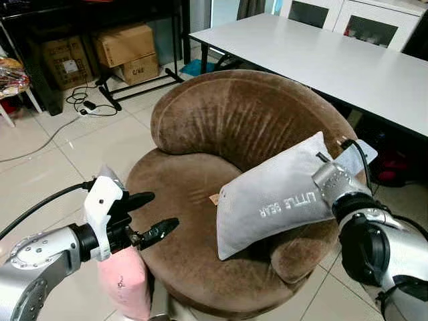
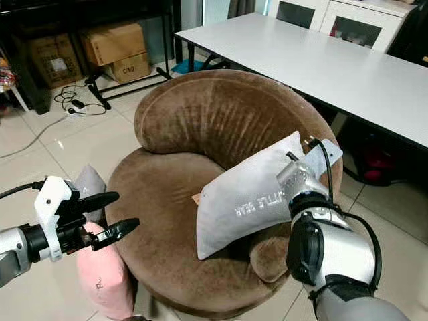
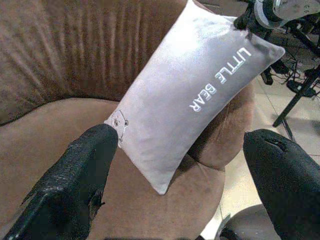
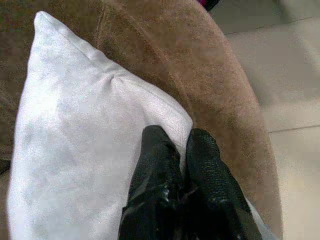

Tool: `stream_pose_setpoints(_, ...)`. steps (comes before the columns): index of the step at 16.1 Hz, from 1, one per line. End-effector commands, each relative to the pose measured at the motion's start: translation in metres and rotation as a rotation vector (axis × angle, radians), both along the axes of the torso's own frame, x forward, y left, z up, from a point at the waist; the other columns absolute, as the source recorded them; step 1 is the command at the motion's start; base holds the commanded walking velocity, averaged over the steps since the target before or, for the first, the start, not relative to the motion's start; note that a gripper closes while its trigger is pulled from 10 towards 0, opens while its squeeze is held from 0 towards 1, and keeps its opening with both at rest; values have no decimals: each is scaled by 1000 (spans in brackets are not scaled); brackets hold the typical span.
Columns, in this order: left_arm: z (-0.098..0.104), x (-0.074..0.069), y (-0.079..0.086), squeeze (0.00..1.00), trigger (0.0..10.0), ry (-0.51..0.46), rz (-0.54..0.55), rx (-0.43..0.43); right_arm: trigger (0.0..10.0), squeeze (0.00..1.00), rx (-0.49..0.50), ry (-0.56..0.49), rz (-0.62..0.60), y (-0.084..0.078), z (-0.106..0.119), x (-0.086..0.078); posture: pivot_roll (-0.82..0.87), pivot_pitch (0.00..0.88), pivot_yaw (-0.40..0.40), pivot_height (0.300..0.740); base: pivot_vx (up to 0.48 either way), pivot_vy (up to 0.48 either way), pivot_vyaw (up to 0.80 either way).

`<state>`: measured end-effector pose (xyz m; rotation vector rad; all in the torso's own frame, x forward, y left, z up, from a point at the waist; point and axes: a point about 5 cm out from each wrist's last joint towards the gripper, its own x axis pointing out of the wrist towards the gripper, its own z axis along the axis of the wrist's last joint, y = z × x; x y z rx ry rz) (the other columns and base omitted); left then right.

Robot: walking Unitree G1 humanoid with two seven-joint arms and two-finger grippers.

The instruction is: Move the pillow to the sofa from floor

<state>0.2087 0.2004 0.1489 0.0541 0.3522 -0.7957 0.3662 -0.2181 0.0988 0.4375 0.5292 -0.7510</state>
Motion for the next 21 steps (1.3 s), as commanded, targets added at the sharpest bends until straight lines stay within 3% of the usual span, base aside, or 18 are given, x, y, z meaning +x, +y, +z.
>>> stream_pose_setpoints(1,3,-2,-2,0,10000,0,-23,4,10000,1000,-47,-69,15,-4,7,3,-15,0,-28,740,0,0,0)
stream_pose_setpoints(3,3,-2,-2,0,10000,-2,-25,5,10000,1000,-20,-153,82,0,13,8,-15,0,-27,740,0,0,0)
stream_pose_setpoints(5,3,-3,-1,0,10000,-7,-21,9,10000,1000,-7,-225,57,-4,18,6,-17,0,-26,740,0,0,0)
stream_pose_setpoints(8,3,6,3,0,10000,-109,72,71,10000,1000,13,-320,44,-8,28,2,-25,0,-21,740,0,0,0)
stream_pose_setpoints(9,4,12,2,0,10000,-162,155,89,10000,973,-80,-386,108,-5,37,-1,-30,0,-22,740,0,0,0)
stream_pose_setpoints(10,4,13,1,0,10000,-170,173,95,10000,973,-133,-408,127,-5,40,-3,-30,0,-22,740,0,0,0)
stream_pose_setpoints(11,6,21,-2,0,10000,-252,332,122,10000,0,-182,-555,363,12,52,-15,-28,0,-26,740,0,0,0)
stream_pose_setpoints(12,7,23,-3,0,10000,-271,374,115,10000,0,-203,-588,423,17,55,-19,-28,0,-26,740,0,0,0)
stream_pose_setpoints(13,6,27,2,0,10000,-313,509,149,10000,0,-268,-619,574,32,60,-32,-35,0,-29,740,0,0,0)
stream_pose_setpoints(15,4,28,8,0,10000,-357,642,198,10000,0,-273,-628,736,49,62,-50,-40,0,-30,740,0,0,0)
stream_pose_setpoints(18,5,24,1,0,10000,-366,665,166,10000,0,-283,-637,905,73,63,-68,-38,0,-40,740,0,265,0)
stream_pose_setpoints(21,1,21,-3,0,10000,-371,683,176,10000,0,-254,-618,948,82,61,-76,-27,0,-55,740,0,431,0)
